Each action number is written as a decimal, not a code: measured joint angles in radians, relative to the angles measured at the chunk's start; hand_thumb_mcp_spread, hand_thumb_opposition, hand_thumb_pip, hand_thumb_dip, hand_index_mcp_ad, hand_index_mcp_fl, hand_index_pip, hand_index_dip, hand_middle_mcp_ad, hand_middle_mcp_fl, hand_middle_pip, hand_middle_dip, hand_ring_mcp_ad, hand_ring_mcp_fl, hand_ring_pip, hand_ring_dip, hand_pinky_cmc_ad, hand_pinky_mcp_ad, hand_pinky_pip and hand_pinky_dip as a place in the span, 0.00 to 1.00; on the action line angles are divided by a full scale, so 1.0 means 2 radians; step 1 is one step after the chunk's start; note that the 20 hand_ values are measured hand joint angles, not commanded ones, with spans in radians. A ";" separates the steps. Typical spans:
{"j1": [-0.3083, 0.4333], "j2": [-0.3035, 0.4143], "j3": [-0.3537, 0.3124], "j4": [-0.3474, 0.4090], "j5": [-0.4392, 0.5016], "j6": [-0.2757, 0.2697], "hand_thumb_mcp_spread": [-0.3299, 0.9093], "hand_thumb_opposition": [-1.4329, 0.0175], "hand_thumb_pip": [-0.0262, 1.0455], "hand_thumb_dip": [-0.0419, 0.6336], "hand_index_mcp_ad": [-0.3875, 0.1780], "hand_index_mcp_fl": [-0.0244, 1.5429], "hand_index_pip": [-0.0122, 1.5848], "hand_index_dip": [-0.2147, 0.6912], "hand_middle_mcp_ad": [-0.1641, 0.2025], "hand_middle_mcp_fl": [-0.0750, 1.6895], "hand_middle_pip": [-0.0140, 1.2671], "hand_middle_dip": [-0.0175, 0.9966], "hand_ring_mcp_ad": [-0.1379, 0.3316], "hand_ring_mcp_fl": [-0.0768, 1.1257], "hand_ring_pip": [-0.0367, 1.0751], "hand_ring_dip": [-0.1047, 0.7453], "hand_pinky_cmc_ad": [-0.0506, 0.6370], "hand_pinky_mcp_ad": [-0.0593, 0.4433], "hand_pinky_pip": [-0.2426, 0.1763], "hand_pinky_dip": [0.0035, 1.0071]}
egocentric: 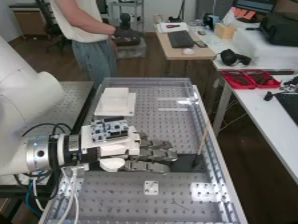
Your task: Grab the bearing and place it in the white container
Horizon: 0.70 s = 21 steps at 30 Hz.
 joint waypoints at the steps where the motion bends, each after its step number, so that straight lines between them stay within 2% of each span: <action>1: 0.000 -0.001 0.001 0.000 0.001 0.001 0.64 0.43 0.50 0.37 0.41 0.13 0.79 0.38 0.51 0.06 0.13 0.19 0.59 0.07 0.12 0.15 0.53 0.58 0.37 0.17; 11: -0.001 -0.014 0.004 -0.001 0.001 -0.007 0.65 0.43 0.50 0.37 0.42 0.13 0.79 0.38 0.51 0.07 0.13 0.19 0.59 0.06 0.12 0.17 0.53 0.58 0.37 0.17; 21: -0.001 -0.019 0.007 -0.003 -0.002 -0.007 0.66 0.40 0.52 0.46 0.42 0.14 0.79 0.38 0.51 0.08 0.13 0.20 0.59 0.07 0.12 0.17 0.53 0.58 0.37 0.17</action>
